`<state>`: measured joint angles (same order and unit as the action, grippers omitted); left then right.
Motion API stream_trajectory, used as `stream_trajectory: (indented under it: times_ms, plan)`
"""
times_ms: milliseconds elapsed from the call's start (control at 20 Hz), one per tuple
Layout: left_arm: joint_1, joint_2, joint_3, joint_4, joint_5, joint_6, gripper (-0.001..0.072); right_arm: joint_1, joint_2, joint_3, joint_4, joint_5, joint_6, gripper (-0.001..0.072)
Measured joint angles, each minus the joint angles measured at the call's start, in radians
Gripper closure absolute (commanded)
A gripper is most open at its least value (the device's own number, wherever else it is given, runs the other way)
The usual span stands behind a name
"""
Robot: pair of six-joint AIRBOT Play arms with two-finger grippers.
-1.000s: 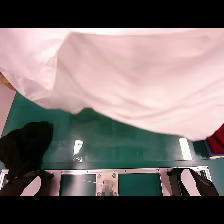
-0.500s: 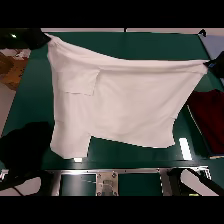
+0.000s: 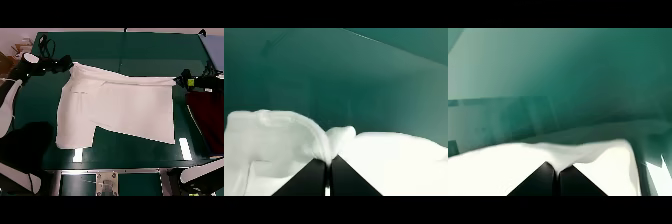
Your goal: Fold the shirts.
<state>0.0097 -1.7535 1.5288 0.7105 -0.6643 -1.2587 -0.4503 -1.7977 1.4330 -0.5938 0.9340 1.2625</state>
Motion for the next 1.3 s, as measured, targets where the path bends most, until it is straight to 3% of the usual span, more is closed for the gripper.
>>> stream_trajectory:
  times_ms: [350,700,1150,1200,1250,1300]
  plan:
    - [-0.001,-0.021,0.003,-0.017,0.098,0.002,0.0685,0.001,-0.095,0.196,0.008,0.073,0.003,0.0702]
    - [0.069,-0.023,0.003,0.088,-0.156,0.003,0.0684,-0.018,-0.105,0.222,-0.222,0.320,0.045,0.0702]
    - [0.097,-0.027,0.000,0.191,-0.370,0.002,0.0684,0.000,-0.105,0.161,-0.328,0.418,0.070,0.0700]
    - [0.097,-0.027,-0.001,0.198,-0.389,0.002,0.0626,0.001,-0.105,0.158,-0.333,0.425,0.071,0.0668]
    - [0.097,-0.027,-0.002,0.204,-0.406,0.000,0.0312,0.002,-0.105,0.157,-0.334,0.436,0.077,0.0479]
    - [0.098,-0.027,-0.002,0.209,-0.425,-0.001,0.0133,0.002,-0.105,0.158,-0.335,0.452,0.080,0.0398]
